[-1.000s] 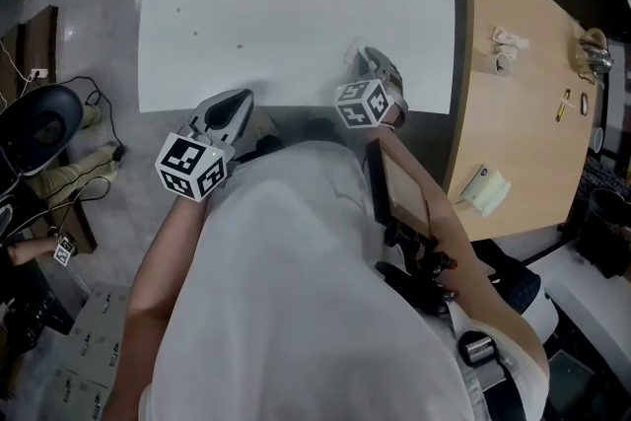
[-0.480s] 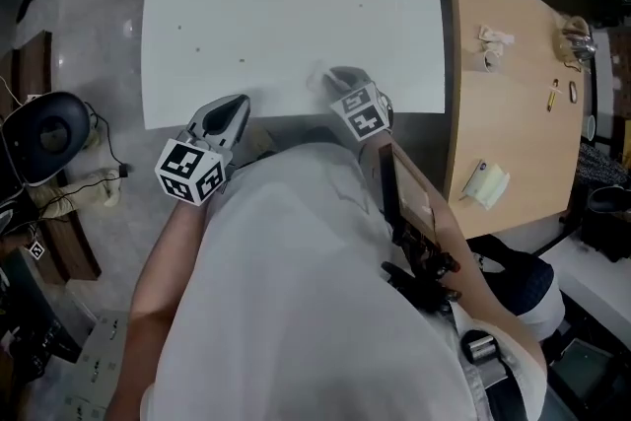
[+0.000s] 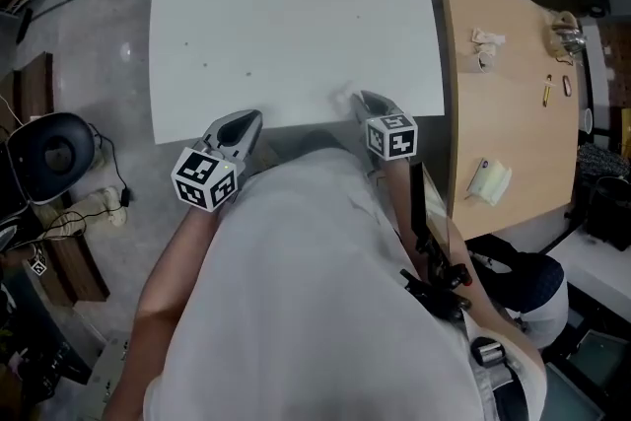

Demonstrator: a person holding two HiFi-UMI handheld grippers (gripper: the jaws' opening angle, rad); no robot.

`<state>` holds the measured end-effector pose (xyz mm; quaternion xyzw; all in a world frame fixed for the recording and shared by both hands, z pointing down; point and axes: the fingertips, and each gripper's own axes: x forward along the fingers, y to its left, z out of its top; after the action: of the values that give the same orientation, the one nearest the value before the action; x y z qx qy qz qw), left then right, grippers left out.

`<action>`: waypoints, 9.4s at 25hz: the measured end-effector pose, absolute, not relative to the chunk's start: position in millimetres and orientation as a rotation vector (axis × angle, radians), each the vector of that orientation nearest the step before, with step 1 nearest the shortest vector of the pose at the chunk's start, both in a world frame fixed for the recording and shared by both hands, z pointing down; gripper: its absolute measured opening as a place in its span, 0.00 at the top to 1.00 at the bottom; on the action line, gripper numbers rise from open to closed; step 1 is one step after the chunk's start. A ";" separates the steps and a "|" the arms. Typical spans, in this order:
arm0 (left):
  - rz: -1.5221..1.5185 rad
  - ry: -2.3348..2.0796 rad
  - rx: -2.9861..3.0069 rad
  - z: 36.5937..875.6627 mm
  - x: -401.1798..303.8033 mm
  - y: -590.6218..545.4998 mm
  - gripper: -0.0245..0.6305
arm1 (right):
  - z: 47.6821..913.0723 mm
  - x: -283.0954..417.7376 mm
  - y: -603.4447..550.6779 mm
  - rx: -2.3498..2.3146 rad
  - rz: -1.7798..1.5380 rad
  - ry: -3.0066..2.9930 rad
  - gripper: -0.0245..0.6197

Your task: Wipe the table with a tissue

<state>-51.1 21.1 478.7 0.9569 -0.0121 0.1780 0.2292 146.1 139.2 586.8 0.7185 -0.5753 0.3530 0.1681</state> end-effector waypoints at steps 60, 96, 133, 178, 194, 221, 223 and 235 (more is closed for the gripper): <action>0.622 -0.289 2.561 489.3 26.5 -13.6 0.95 | 613.2 218.7 2.1 1.446 0.409 -1.690 0.88; 0.477 -0.544 2.505 488.3 -71.5 -26.4 0.95 | 590.0 60.3 -23.6 1.171 0.517 -2.109 0.88; 0.457 -0.465 2.499 501.7 -180.9 -71.9 0.95 | 616.6 4.8 -69.2 1.230 0.118 -1.693 0.88; 0.459 -0.321 2.573 496.6 -177.4 -107.8 0.95 | 616.2 -55.2 -65.0 1.289 0.633 -1.985 0.88; 0.448 -0.474 2.504 503.8 -194.4 -125.7 0.95 | 598.4 25.8 -135.4 1.507 0.744 -1.918 0.88; 0.411 -0.555 2.479 505.0 -218.7 -122.8 0.95 | 620.6 -42.1 -153.0 1.178 0.196 -1.703 0.88; 0.394 -0.557 2.481 504.5 -221.5 -124.4 0.95 | 621.1 -49.0 -147.8 1.122 0.161 -1.707 0.88; 0.293 -0.541 2.508 497.7 -204.6 -129.2 0.95 | 628.3 -68.8 -85.3 0.711 0.517 -1.832 0.88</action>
<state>-204.6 -129.2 497.7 0.9334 -0.2013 0.1092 0.2761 -68.8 -85.3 628.3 0.2973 -0.7664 0.2161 0.5268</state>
